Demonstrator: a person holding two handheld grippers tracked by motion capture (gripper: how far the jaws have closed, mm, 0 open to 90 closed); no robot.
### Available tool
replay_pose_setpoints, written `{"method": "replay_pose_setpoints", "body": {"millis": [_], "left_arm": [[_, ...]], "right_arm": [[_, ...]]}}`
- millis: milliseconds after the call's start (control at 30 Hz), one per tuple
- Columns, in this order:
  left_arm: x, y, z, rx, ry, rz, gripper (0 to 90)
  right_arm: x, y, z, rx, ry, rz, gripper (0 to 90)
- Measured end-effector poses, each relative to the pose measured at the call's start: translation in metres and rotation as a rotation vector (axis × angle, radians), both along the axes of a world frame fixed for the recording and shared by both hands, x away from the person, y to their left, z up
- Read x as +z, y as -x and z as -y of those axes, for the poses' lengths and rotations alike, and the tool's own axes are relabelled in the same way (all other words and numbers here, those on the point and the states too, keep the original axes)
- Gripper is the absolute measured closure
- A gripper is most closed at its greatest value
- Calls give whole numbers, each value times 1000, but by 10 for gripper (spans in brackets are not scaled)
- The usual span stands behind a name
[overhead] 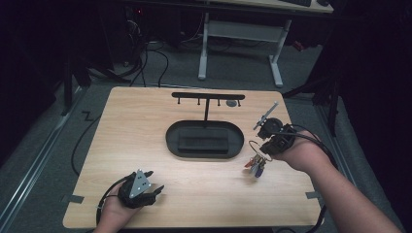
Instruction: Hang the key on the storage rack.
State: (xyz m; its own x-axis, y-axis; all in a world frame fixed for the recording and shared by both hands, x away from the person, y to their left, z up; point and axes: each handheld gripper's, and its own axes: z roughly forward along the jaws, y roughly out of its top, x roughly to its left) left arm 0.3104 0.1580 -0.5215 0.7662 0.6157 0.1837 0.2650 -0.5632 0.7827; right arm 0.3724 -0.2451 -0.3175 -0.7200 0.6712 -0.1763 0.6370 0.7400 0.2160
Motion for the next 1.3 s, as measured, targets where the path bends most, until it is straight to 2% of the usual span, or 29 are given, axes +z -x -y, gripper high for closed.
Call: {"method": "replay_pose_setpoints", "body": {"millis": [167, 267, 333, 500, 733, 900, 967, 1067, 1133, 1300], "left_arm": [[3, 3, -4, 17, 19, 2, 375], [3, 6, -4, 15, 15, 8, 374], [2, 7, -3, 9, -9, 13, 370], [3, 9, -4, 16, 0, 14, 364], [1, 9, -8, 13, 8, 13, 361], [1, 11, -9, 8, -3, 11, 358], [1, 12, -10, 7, 1, 14, 358], [1, 13, -11, 5, 0, 14, 358], [1, 14, -12, 2, -10, 14, 358], [2, 20, -14, 0, -1, 34, 361]], "right_arm": [[16, -4, -3, 5, -12, 21, 848], [23, -7, -4, 18, -9, 33, 848], [28, -11, -5, 17, 7, 41, 848], [38, -21, -8, 25, 22, 49, 848], [40, -28, -13, 28, 18, 67, 848], [36, -40, -17, 31, 28, 37, 848], [35, -45, -17, 33, 44, 39, 848], [36, -50, -19, 25, 36, 37, 848], [40, -57, -21, 21, 36, 46, 848], [45, -69, -27, 25, 11, 72, 848]]}}
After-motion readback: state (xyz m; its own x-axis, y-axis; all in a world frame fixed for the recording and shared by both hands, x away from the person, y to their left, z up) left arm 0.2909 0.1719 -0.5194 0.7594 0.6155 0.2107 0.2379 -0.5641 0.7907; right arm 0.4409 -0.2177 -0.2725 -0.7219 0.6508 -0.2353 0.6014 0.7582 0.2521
